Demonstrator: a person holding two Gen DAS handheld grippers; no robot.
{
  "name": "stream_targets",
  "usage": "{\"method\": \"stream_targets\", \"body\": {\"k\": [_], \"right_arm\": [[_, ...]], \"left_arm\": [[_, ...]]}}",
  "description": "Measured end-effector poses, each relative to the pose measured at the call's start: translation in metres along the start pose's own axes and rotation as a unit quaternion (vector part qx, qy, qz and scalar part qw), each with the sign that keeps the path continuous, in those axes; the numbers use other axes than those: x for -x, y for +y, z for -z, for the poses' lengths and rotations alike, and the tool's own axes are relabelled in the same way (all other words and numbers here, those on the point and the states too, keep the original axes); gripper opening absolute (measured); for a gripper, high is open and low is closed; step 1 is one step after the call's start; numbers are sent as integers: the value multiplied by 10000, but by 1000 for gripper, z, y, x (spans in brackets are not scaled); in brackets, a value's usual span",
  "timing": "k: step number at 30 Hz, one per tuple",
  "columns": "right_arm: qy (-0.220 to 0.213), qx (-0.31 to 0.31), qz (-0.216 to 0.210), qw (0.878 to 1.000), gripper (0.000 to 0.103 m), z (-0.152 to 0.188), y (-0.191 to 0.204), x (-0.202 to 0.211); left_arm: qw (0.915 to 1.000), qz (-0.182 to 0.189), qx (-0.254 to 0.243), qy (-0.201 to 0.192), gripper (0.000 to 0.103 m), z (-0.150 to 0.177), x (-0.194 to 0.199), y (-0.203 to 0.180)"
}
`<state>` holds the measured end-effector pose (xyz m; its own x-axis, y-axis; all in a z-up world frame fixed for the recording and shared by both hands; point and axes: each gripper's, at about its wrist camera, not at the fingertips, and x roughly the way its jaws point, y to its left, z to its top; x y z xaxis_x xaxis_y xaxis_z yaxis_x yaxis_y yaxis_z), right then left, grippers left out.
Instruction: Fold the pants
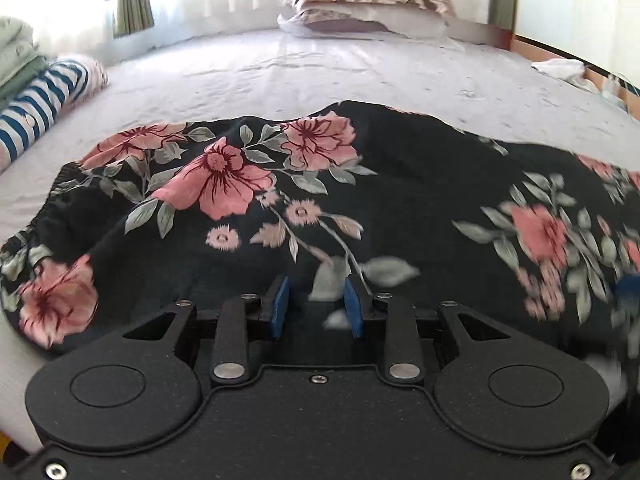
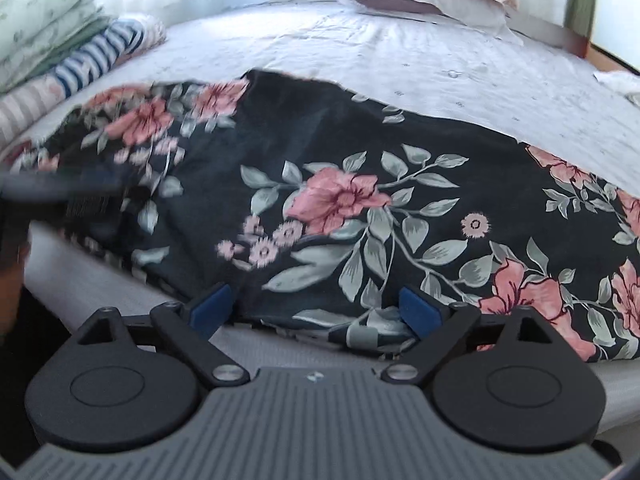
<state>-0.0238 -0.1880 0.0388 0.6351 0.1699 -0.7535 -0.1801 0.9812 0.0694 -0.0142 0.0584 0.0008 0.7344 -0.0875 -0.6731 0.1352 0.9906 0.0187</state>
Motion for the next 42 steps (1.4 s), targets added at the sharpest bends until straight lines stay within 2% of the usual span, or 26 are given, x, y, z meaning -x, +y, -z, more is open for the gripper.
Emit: {"method": "stream_targets", "body": {"k": [5,8,11,13,14,15,17,18,19,20,22,23,26,28,30,31,32,33,34,35,37,40,42], "right_arm": [[-538,-6,123,9985,97,-21,12,-19],[-751,198,253,9967,97,-28,31,-39],[-666,492,449,9955,99,-21,49,-58],[-921,398,584,9932,100,-8,50,-56],[-964,355,584,9930,100,-2,50,-54],[-1000,358,601,9925,100,2,50,-51],[-1034,446,653,9915,100,10,52,-46],[-1041,464,659,9913,100,12,52,-44],[-1036,453,650,9915,100,13,51,-42],[-1018,428,630,9919,100,14,50,-42],[-977,378,606,9926,101,13,49,-41],[-964,364,611,9928,101,13,49,-41],[-952,375,634,9927,101,14,49,-40],[-943,370,622,9929,101,14,49,-40],[-930,368,609,9931,101,14,49,-40],[-924,366,606,9932,101,14,49,-40],[-917,369,606,9933,101,14,49,-40],[-908,373,602,9933,101,14,49,-40],[-894,373,595,9935,101,14,48,-40],[-891,374,568,9937,102,14,47,-40],[-901,391,514,9938,102,17,44,-38],[-929,405,456,9938,103,20,41,-36],[-924,387,348,9944,103,17,36,-32]], "left_arm": [[9999,41,-80,-106,29,16,16,1],[9999,60,-118,-86,29,18,23,2],[9999,86,-32,-114,32,16,33,10],[9992,-102,125,-372,32,13,42,22],[9977,-271,205,-594,36,11,46,30],[9953,-472,285,-799,40,8,50,38],[9887,-925,511,-1067,57,0,53,58],[9847,-1169,660,-1108,61,-4,52,69],[9800,-1423,822,-1119,69,-6,50,79],[9733,-1727,1011,-1126,80,-8,48,90],[9578,-2281,1350,-1113,90,-7,41,109],[9523,-2447,1501,-1032,90,-6,37,119],[9463,-2507,1907,-732,92,-2,28,143],[9457,-2312,2224,-517,94,1,20,156],[9432,-1991,2651,-227,78,9,8,170],[9379,-2155,2707,-259,53,11,6,171],[9372,-2323,2572,-395,20,12,8,168],[9423,-2163,2509,-481,10,9,12,169],[9425,-2095,2525,-631,6,8,19,168],[9400,-2217,2475,-776,7,8,24,166],[9422,-2451,2167,-723,9,4,21,162],[9395,-2518,2303,-305,20,8,10,167],[9361,-2618,2318,-382,30,8,15,166]]}}
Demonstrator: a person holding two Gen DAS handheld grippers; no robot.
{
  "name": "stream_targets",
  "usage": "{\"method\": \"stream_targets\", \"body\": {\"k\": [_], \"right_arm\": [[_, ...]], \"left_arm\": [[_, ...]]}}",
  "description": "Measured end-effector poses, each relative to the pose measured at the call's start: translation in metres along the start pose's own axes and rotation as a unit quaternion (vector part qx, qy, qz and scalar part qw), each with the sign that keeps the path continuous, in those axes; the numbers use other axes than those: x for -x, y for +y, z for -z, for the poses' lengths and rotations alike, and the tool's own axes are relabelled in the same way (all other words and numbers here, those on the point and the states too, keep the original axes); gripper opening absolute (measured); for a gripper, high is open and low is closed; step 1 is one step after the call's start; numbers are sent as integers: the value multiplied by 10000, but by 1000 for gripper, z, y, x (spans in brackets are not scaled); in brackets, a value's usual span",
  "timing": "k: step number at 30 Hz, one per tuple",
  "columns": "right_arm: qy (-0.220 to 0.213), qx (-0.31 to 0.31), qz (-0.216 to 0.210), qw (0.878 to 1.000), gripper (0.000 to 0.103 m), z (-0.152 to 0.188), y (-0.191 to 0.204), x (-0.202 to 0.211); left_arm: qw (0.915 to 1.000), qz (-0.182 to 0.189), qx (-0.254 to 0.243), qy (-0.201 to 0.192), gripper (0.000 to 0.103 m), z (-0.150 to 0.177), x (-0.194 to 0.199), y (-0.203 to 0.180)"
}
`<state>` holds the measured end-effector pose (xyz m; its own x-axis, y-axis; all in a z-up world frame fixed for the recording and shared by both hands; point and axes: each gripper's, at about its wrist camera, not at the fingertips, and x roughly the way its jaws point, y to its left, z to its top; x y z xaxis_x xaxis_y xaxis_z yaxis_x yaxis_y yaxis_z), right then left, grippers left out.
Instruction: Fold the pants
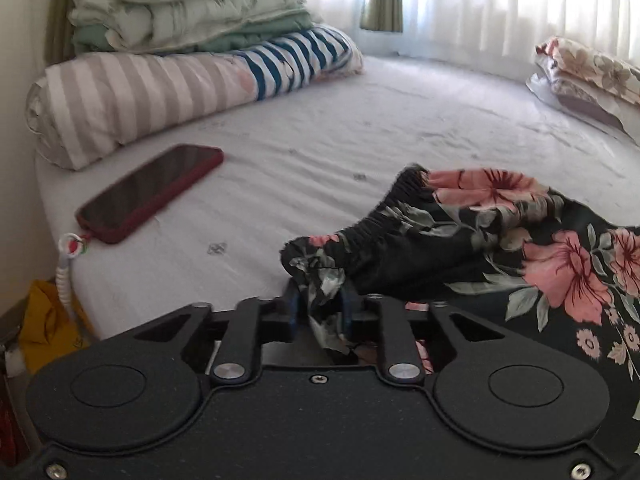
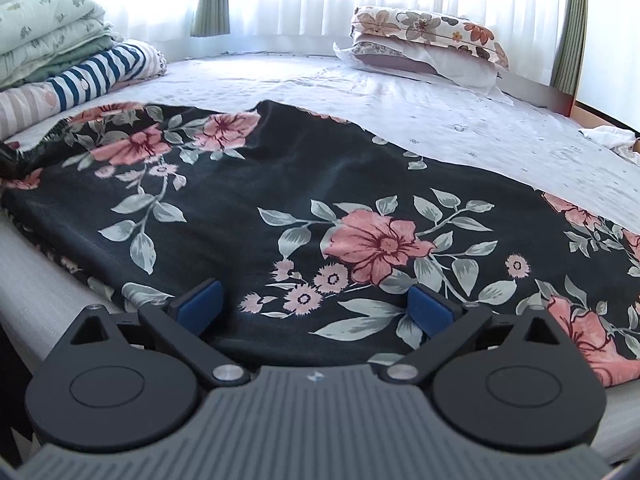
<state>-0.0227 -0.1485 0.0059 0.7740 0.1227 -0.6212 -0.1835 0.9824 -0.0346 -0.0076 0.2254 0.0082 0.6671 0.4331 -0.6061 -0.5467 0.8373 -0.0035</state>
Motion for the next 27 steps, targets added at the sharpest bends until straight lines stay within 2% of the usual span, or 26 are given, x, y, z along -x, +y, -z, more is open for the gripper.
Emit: {"method": "stream_targets", "body": {"k": [1,2,3,5,7,8,10,15,20,23,27], "right_arm": [[-1,-52,-89,9999,103,-1,-4,2],[-49,-138,-176,9997,103,-2,-9,5],[-145,-248,-223,9993,103,-2,-16,9],[-423,-515,-147,9977,103,0,-31,19],[-629,-831,118,9945,103,0,-51,29],[-722,-1016,291,9918,103,-1,-64,35],[-845,-1430,727,9834,103,1,-92,45],[-930,-2552,1914,9432,103,22,-167,68],[-1079,-3163,2836,8988,103,49,-221,96],[-1060,-3543,3039,8780,103,64,-248,106],[-1024,-3842,2938,8693,103,78,-267,104]], "left_arm": [[10000,-84,20,-37,52,-1,5,0],[9999,-126,28,-92,69,-2,9,0],[9997,-105,7,-205,72,-2,15,0],[9987,-48,-99,-490,74,-4,29,-3],[9976,-58,-213,-654,76,-9,42,-11],[9972,44,-262,-698,76,-13,51,-16],[9945,548,-405,-791,80,-16,69,-29],[9791,1746,-860,-589,83,-11,93,-80],[9618,2309,-1459,-156,82,16,97,-148],[9489,2578,-1821,67,82,37,103,-181],[9377,2677,-2205,227,82,60,111,-211]]}}
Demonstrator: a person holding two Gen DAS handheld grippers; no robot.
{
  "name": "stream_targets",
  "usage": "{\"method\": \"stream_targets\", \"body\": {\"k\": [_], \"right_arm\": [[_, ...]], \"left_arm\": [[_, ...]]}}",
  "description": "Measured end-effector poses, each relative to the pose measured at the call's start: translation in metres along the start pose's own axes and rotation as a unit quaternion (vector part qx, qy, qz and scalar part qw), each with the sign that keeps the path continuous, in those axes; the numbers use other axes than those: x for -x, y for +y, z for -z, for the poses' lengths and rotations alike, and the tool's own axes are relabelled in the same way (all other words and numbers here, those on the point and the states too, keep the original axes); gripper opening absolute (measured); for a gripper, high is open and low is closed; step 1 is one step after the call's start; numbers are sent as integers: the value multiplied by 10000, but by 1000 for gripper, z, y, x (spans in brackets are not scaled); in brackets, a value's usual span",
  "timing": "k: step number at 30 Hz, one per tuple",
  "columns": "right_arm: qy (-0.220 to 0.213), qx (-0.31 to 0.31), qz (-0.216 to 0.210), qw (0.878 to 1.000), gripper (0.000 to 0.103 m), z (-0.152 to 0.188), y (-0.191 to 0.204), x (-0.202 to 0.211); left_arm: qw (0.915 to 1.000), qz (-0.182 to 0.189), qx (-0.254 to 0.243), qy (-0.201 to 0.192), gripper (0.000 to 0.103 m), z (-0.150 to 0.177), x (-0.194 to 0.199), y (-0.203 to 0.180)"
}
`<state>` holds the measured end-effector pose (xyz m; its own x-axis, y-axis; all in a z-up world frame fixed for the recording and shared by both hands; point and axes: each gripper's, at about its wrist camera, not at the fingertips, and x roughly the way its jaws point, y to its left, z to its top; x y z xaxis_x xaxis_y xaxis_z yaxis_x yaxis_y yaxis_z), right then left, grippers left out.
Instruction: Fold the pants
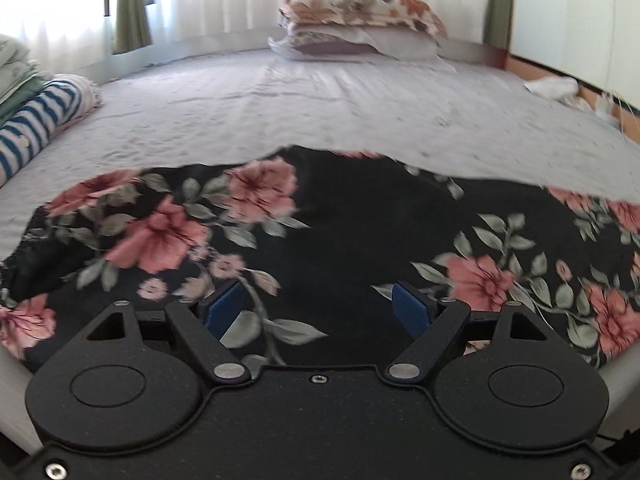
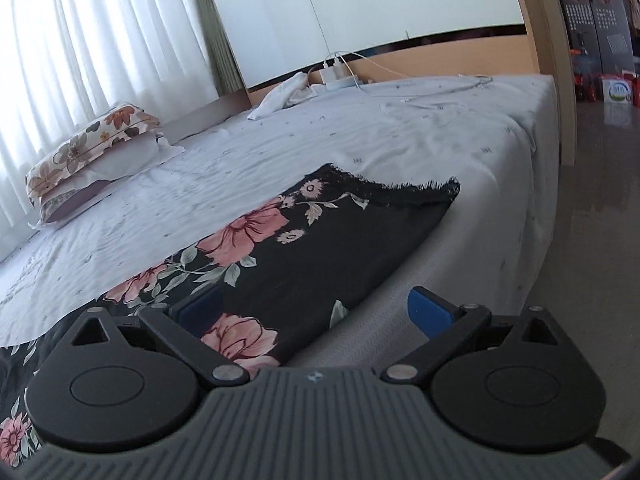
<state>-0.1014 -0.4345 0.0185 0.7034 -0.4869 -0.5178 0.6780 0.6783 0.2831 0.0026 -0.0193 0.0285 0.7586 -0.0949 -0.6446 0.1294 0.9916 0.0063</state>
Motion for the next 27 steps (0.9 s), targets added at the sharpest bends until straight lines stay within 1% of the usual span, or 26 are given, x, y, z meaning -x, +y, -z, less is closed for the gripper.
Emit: {"method": "stream_targets", "body": {"k": [3,7,9,15,19,22,25,27], "right_arm": [[-3,-73,-98,9999,103,1,-2,-10],[-124,-51,-2,9999,103,-5,-1,-21],[-196,-124,-35,9997,103,-11,-5,-26],[32,-277,-77,9996,103,-28,-22,-60],[128,-95,-90,9998,103,-36,-25,-82],[172,18,-232,9996,102,-41,-27,-94],[157,-85,-433,9989,102,-45,-31,-101],[190,-90,-495,9986,102,-48,-31,-104]], "left_arm": [[9997,26,-175,145,81,3,-6,-12],[9991,-8,-353,255,81,6,-13,-20],[9987,-60,-399,314,81,7,-16,-20],[9988,-65,-297,378,81,10,-19,-19],[9987,-1,-311,410,81,9,-20,-16],[9989,42,-233,410,82,10,-22,-13],[9989,37,-245,394,84,11,-22,-13],[9989,42,-242,390,84,11,-22,-13]]}}
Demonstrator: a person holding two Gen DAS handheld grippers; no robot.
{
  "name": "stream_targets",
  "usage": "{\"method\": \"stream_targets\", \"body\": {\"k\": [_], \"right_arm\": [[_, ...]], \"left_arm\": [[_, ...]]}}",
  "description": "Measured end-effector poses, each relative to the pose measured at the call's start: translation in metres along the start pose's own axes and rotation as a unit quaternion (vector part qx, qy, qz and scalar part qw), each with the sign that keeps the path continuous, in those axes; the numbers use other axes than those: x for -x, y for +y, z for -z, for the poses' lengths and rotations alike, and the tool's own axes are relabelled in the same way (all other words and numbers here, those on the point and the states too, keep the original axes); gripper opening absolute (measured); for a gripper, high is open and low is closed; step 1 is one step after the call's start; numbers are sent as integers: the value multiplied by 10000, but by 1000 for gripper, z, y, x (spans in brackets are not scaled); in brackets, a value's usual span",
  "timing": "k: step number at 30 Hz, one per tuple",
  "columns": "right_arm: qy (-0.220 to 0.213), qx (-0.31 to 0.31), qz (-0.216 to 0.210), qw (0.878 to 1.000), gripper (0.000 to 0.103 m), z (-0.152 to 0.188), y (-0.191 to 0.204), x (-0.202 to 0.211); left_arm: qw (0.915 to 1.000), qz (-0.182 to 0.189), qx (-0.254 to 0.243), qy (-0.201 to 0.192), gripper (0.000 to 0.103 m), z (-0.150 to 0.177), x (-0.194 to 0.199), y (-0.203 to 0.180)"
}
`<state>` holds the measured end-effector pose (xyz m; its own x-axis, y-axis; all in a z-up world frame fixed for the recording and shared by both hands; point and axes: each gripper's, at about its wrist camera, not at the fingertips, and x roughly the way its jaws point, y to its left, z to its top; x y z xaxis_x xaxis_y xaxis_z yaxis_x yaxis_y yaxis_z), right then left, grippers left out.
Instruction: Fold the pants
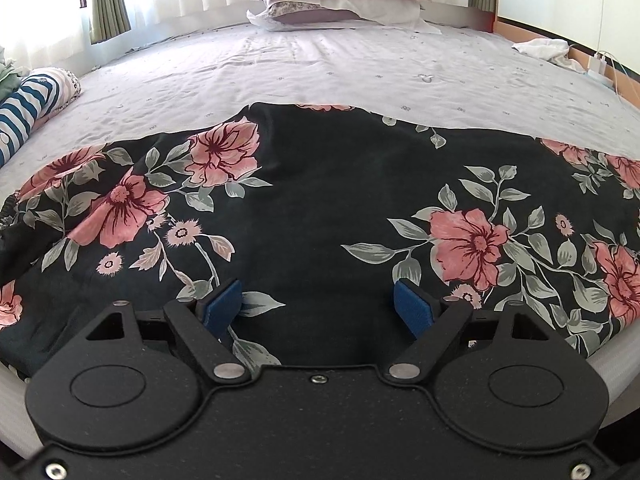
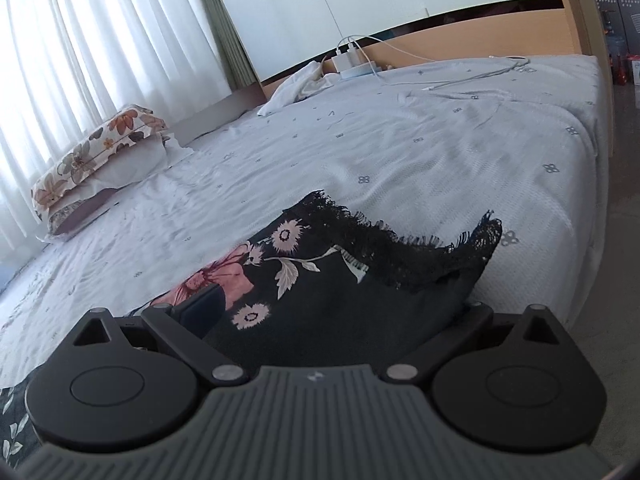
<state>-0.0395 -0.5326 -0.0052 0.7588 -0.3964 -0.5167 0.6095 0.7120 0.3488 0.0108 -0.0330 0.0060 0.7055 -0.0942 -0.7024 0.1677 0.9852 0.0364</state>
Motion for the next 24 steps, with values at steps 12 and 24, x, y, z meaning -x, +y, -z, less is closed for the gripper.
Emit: {"method": "stream_targets", "body": {"k": [12,24], "right_arm": [[-44,209,302,9993,69,-1,6,-1],[-344,-1027,87,9941,3,-3,-26,16]], "left_arm": [[10000,14,-21,1,84,0,-1,1],[9998,-176,69,-92,66,-2,3,1]]}}
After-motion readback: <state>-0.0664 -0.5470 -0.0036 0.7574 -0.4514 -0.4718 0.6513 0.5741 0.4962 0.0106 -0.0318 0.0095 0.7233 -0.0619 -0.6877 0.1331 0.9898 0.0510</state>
